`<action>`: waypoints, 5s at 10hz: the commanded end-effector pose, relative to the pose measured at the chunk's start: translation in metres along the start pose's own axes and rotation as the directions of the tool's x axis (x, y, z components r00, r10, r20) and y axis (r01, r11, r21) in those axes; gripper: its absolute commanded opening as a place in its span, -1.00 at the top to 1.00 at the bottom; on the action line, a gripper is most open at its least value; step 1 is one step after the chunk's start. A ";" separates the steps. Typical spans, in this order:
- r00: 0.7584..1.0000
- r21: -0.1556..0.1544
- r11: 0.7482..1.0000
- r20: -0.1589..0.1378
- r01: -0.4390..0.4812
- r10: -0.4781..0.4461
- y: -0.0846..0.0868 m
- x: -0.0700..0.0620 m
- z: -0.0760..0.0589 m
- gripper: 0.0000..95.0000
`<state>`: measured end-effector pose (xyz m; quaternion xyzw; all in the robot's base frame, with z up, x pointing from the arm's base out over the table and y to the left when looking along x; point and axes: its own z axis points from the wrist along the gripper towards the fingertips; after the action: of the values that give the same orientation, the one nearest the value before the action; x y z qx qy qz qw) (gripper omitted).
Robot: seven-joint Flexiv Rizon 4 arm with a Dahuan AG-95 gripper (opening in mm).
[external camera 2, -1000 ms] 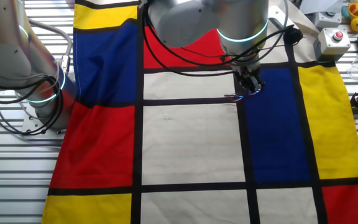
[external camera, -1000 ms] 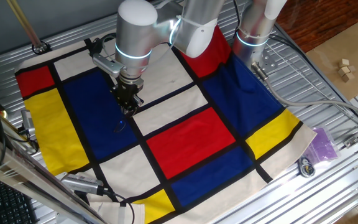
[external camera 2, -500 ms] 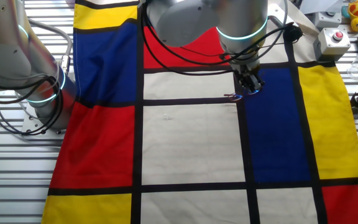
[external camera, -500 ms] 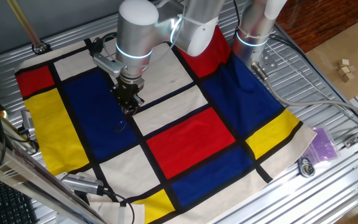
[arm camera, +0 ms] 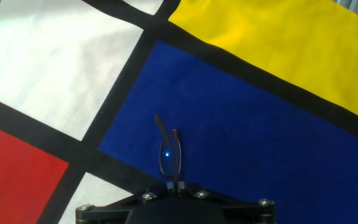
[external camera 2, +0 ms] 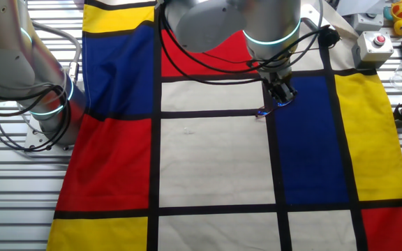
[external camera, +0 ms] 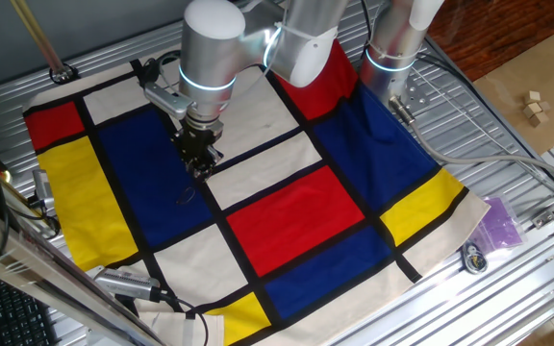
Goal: Unfold the leg of the glasses (with one hand)
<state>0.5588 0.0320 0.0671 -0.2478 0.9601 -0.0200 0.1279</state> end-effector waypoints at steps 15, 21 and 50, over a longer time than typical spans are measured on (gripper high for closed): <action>0.998 0.004 0.998 -0.031 -0.055 0.055 0.012 -0.029 0.011 1.00; 0.996 -0.001 0.999 -0.085 -0.037 0.037 0.012 -0.029 0.008 1.00; 0.991 -0.005 0.999 -0.124 -0.048 0.047 0.017 -0.027 -0.003 1.00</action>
<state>0.5726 0.0586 0.0746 -0.2239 0.9717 -0.0308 0.0694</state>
